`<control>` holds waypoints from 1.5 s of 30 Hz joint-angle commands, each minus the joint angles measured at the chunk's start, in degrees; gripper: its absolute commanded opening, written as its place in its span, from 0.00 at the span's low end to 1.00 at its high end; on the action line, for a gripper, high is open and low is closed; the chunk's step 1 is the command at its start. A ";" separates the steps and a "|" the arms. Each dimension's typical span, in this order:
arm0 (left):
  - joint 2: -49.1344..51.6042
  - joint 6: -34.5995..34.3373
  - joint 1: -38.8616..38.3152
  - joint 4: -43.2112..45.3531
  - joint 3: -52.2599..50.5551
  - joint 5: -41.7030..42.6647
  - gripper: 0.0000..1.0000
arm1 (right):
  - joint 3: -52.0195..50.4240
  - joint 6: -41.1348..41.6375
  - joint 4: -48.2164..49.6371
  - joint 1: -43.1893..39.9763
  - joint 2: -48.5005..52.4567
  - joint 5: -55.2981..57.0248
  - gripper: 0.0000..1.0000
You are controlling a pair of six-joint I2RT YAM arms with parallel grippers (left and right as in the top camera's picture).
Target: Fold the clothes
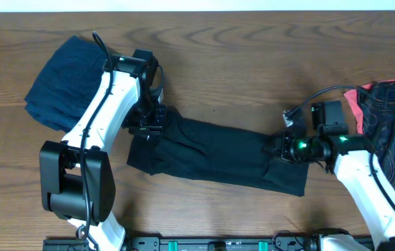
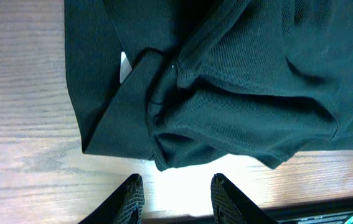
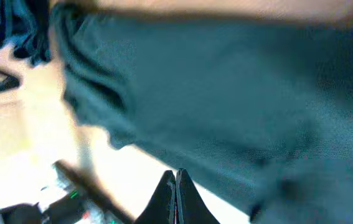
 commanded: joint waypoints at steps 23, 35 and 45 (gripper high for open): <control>-0.55 3.15 -4.61 17.62 -13.60 9.05 0.06 | -3.21 2.49 -3.21 -15.56 10.97 19.85 0.03; 1.25 3.10 -4.52 49.79 -26.80 8.68 0.06 | -6.47 11.06 19.26 -15.61 20.98 23.32 0.01; 0.74 -4.44 -3.10 52.15 -19.06 9.14 0.06 | -4.28 2.99 30.97 -18.25 19.56 3.78 0.40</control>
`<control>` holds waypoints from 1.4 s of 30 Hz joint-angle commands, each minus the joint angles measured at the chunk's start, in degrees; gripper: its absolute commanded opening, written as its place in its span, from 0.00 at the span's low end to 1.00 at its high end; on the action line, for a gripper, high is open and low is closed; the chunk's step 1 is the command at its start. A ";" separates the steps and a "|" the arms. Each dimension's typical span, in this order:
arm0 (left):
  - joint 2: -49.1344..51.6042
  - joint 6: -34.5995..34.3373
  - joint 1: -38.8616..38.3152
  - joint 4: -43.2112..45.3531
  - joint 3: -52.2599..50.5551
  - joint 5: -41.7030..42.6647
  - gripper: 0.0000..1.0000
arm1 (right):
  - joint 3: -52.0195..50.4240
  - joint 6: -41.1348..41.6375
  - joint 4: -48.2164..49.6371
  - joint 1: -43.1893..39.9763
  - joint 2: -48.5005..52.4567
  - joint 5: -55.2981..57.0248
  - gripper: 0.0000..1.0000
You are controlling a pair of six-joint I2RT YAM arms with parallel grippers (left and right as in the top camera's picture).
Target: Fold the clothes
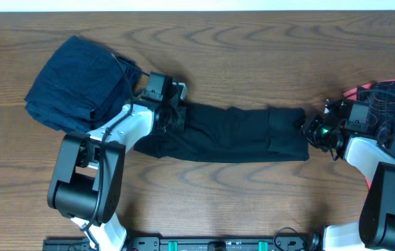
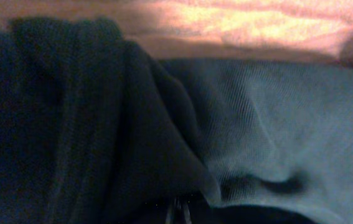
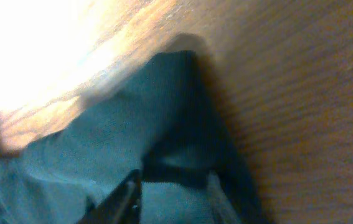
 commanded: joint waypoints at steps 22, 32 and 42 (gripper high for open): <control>-14.51 -2.16 5.73 -35.82 12.72 -0.46 0.72 | 2.78 -19.21 -24.48 -16.85 -5.49 3.65 0.60; -14.60 -2.19 5.73 -38.25 12.72 -0.48 0.72 | 2.78 -26.75 -22.67 -14.43 2.34 -5.64 0.50; -14.60 -2.25 5.73 -38.34 12.72 -0.44 0.72 | 2.78 -27.10 -22.58 -9.77 2.67 -4.15 0.35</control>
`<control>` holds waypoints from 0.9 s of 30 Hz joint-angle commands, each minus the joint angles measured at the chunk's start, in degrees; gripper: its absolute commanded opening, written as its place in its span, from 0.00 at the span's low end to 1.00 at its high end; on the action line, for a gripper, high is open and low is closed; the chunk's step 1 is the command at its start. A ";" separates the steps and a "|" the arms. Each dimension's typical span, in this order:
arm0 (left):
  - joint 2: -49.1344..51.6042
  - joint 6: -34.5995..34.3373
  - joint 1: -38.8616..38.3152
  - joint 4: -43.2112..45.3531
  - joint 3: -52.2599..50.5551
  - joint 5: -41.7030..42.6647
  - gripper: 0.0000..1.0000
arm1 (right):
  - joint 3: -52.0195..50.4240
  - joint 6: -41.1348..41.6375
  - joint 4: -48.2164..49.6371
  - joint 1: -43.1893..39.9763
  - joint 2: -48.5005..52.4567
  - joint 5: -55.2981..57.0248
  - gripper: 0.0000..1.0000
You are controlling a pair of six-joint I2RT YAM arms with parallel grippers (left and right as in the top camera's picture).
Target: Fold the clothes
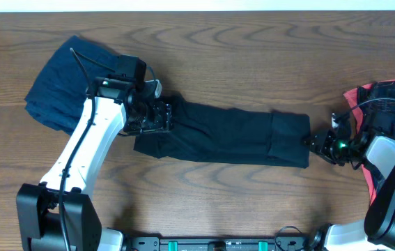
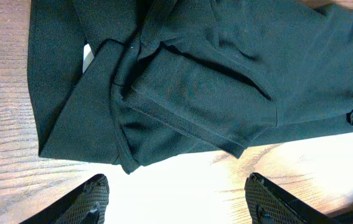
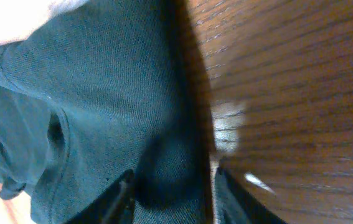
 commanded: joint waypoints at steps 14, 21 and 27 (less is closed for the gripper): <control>-0.48 -0.11 0.17 -0.17 1.05 -0.26 0.72 | -0.52 0.28 1.68 0.90 1.38 4.55 0.01; -0.48 -0.09 0.17 -0.76 1.05 -0.26 0.72 | 5.92 3.28 -10.54 -3.76 -4.92 13.18 0.01; -0.48 -0.04 0.17 -0.74 1.05 -0.28 0.72 | 11.50 3.28 -16.68 -2.97 -13.94 16.31 0.01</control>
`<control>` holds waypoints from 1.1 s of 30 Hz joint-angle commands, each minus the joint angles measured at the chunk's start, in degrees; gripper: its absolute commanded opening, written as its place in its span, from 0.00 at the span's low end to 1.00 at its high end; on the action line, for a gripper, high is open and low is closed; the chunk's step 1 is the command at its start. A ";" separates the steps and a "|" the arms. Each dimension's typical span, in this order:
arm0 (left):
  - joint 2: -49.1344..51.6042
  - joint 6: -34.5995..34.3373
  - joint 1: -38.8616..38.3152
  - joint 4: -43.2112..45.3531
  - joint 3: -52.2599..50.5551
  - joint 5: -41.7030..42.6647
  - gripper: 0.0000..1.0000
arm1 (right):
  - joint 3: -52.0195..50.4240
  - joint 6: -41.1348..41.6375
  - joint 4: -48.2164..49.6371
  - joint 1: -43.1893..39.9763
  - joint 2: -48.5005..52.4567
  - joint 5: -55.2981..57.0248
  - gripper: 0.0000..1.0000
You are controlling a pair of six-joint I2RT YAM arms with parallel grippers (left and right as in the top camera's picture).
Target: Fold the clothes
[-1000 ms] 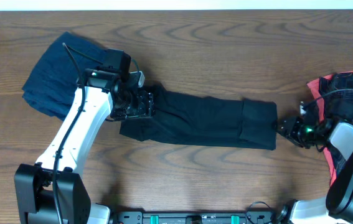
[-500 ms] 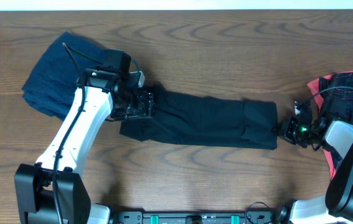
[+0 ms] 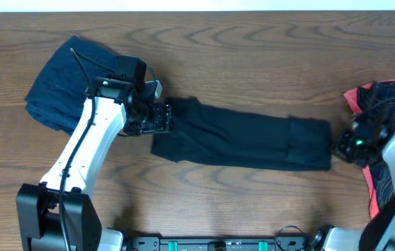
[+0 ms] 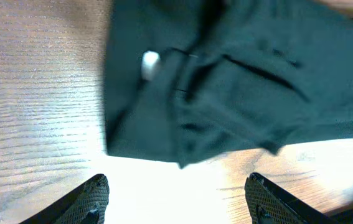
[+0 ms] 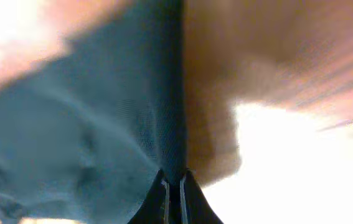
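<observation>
A long black garment (image 3: 242, 143) lies stretched across the table's middle, slightly slanted. Its crumpled left end with a white tag (image 4: 149, 60) shows in the left wrist view. My left gripper (image 3: 159, 119) hovers wide open just left of that end, touching nothing; its fingertips (image 4: 94, 198) frame bare wood below the cloth (image 4: 238, 81). My right gripper (image 3: 341, 146) is at the garment's right edge, shut on a fold of the dark cloth (image 5: 101, 137). In the right wrist view, the right gripper (image 5: 174, 198) pinches that edge between closed tips.
A folded navy garment (image 3: 65, 80) sits at the far left, under the left arm's elbow. A red and black patterned garment (image 3: 392, 104) is heaped at the right edge behind the right arm. Brown wooden table (image 3: 253, 63) all round.
My right gripper has shut on the garment's right edge and sits farther right. The whole garment has shifted right, its left end now away from the left gripper, which stays open in place.
First the garment lay slanted, left gripper open at its left end, right gripper shut by its right end. Then the left was shut in the cloth, the right open, the garment straighter. Later both were open at the ends. Now the right holds the edge, garment moved right.
</observation>
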 commanded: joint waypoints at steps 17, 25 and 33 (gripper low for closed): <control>-0.48 -0.07 0.17 1.18 1.05 -0.28 0.72 | 2.82 2.10 -1.33 21.64 -6.64 4.98 0.01; -0.48 -0.07 0.17 1.16 1.05 -0.28 0.73 | 2.73 6.78 1.33 32.52 -3.17 8.66 0.01; -0.48 -0.07 0.17 1.14 1.05 -0.28 0.73 | 2.73 8.83 5.07 37.83 1.86 6.43 0.24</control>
